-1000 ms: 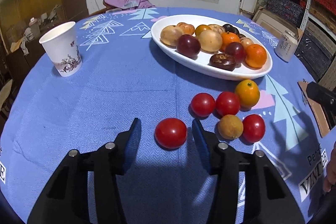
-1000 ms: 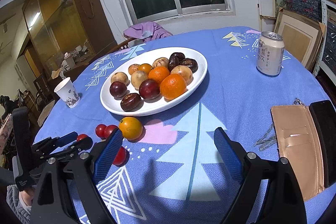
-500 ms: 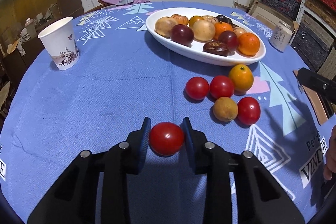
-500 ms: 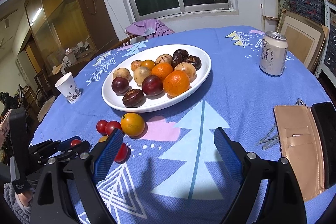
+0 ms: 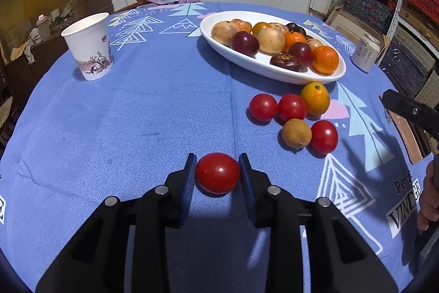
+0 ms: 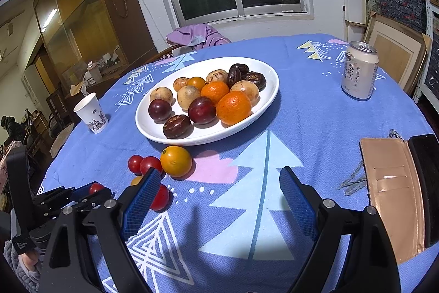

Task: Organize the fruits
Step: 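Lift the tomato with the left tool while the right tool grasps another red tomato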

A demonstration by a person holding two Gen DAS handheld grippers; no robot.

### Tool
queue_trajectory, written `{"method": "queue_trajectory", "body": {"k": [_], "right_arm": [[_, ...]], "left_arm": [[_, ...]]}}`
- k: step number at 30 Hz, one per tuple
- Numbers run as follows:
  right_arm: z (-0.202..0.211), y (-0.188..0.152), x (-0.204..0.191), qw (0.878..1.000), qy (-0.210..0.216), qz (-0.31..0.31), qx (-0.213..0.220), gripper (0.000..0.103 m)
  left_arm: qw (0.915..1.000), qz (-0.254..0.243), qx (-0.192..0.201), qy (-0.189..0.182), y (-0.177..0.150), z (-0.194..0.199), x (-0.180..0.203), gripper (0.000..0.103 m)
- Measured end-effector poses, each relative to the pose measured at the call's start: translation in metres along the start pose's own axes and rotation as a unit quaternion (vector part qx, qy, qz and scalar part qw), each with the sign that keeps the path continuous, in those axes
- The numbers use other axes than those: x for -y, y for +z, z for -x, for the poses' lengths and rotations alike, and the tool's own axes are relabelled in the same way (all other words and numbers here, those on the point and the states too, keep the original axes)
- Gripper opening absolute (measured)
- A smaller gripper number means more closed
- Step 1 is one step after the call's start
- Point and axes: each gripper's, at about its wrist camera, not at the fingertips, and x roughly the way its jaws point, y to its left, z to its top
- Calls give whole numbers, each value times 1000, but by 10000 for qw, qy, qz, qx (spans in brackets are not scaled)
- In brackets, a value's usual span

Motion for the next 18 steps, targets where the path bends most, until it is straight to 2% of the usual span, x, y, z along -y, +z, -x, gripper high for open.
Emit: {"method": "queue_trajectory", "body": {"k": [6, 8, 10, 12, 18], "right_arm": [[-5, -8, -21, 9983, 126, 557, -145, 89], [-9, -15, -35, 9954, 115, 919, -242, 83], [-16, -23, -48, 9910, 151, 1261, -421, 63], [-22, -28, -57, 9871, 124, 1499, -555, 53], [-42, -36, -79, 9784, 33, 1908, -794, 52]], "left_arm": [[9990, 160, 374, 189, 1, 22, -14, 31], [9981, 256, 457, 322, 3, 25, -20, 31], [9980, 388, 430, 253, 5, 26, -26, 31], [9979, 429, 423, 236, 6, 27, -27, 31], [9985, 350, 390, 145, 5, 27, -23, 31]]}}
